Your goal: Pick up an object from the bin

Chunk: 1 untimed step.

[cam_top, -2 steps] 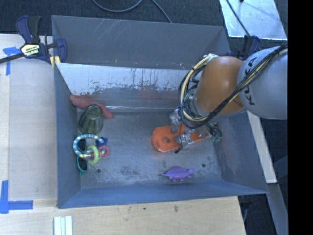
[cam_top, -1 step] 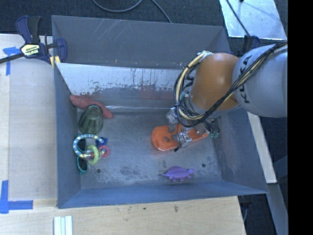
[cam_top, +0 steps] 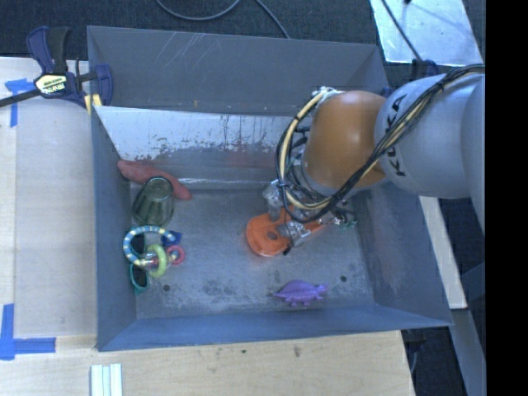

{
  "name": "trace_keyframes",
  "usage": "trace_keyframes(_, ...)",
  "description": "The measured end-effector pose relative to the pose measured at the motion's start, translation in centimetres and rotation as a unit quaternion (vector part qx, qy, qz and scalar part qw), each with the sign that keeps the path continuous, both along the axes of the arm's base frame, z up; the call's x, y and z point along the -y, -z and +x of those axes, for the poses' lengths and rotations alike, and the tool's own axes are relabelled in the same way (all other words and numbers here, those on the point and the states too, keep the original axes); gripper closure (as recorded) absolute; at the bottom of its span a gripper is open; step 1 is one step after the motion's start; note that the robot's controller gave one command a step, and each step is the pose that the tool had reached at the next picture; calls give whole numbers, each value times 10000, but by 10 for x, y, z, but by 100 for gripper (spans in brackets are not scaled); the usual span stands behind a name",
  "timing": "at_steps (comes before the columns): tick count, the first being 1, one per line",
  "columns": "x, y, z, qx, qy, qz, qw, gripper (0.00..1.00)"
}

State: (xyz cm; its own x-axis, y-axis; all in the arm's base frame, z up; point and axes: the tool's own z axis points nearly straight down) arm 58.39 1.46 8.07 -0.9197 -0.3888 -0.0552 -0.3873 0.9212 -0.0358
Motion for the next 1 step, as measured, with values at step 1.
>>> trace_keyframes(1,-16,5,2,-48,-615,-3,9981,100)
